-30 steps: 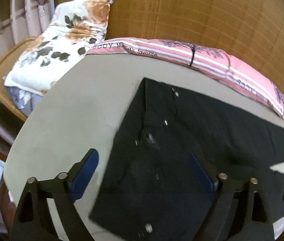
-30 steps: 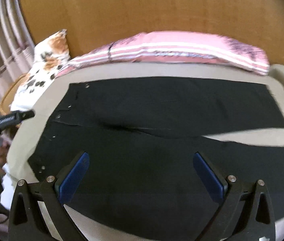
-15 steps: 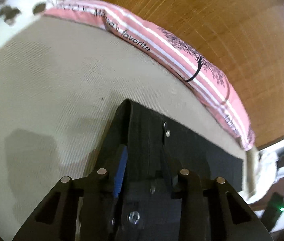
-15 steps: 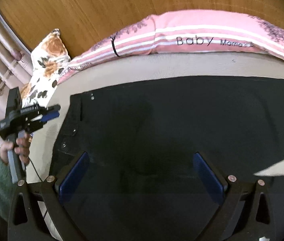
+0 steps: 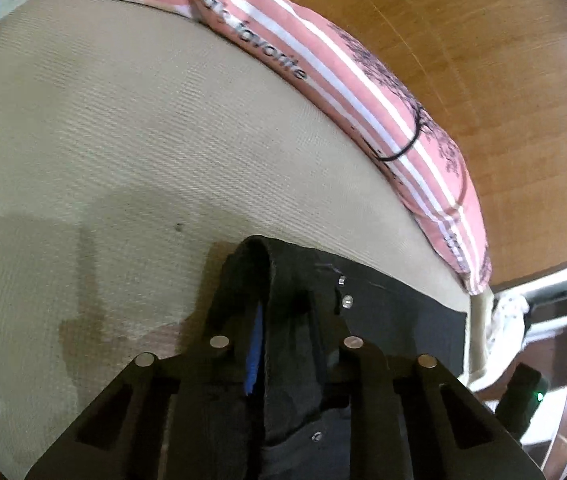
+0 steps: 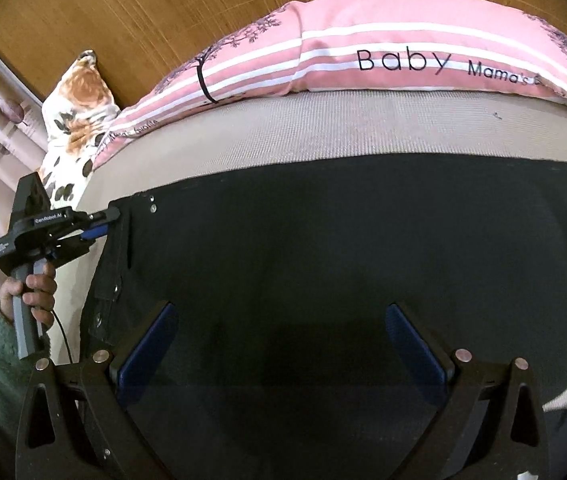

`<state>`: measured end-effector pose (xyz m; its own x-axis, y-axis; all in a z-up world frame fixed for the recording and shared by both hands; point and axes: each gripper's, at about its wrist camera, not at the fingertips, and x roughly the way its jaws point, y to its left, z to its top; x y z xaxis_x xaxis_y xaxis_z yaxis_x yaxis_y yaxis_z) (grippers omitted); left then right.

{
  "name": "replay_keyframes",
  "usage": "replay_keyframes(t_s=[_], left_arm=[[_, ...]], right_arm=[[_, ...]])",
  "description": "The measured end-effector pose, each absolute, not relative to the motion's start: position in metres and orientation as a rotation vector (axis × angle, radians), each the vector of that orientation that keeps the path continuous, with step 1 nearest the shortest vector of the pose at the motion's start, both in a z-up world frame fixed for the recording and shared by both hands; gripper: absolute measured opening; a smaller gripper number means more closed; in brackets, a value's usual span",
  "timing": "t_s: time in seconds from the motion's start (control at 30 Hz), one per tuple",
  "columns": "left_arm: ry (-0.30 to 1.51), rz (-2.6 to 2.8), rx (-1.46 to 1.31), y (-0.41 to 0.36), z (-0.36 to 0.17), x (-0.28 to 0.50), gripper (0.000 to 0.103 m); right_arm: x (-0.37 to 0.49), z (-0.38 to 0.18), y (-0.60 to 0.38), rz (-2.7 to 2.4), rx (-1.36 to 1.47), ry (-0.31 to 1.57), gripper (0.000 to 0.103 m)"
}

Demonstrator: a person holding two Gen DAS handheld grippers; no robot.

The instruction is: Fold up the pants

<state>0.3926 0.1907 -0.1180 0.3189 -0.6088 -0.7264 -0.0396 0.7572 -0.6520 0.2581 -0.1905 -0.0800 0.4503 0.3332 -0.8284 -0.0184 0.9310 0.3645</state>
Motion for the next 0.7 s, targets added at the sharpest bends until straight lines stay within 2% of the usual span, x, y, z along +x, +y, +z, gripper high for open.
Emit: replay_keyframes(t_s=[0.1, 0.53, 0.57, 0.6, 0.7], left_arm=[[1.194, -0.461, -0.625, 0.183, -0.114, 0.394, 0.018], [1.198, -0.460, -0.632, 0.156, -0.127, 0.413, 0.018], [1.183, -0.450, -0.626, 0.154, -0.125, 0.412, 0.016], [1.167, -0.442, -0.613, 0.153, -0.123, 0.409, 0.009], [1.067, -0.469, -0.600, 0.151, -0.100, 0.392, 0.008]], right_arm=[[0.265, -0.080, -0.192, 0.231, 0.302, 1.074, 0.103], [0.295, -0.082, -0.215, 0.283, 0.216, 1.042, 0.103], [0.297, -0.081, -0.217, 0.288, 0.201, 1.040, 0.103], [0.300, -0.080, -0.221, 0.303, 0.175, 1.041, 0.103], [0.310, -0.077, -0.229, 0.351, 0.091, 1.041, 0.103]])
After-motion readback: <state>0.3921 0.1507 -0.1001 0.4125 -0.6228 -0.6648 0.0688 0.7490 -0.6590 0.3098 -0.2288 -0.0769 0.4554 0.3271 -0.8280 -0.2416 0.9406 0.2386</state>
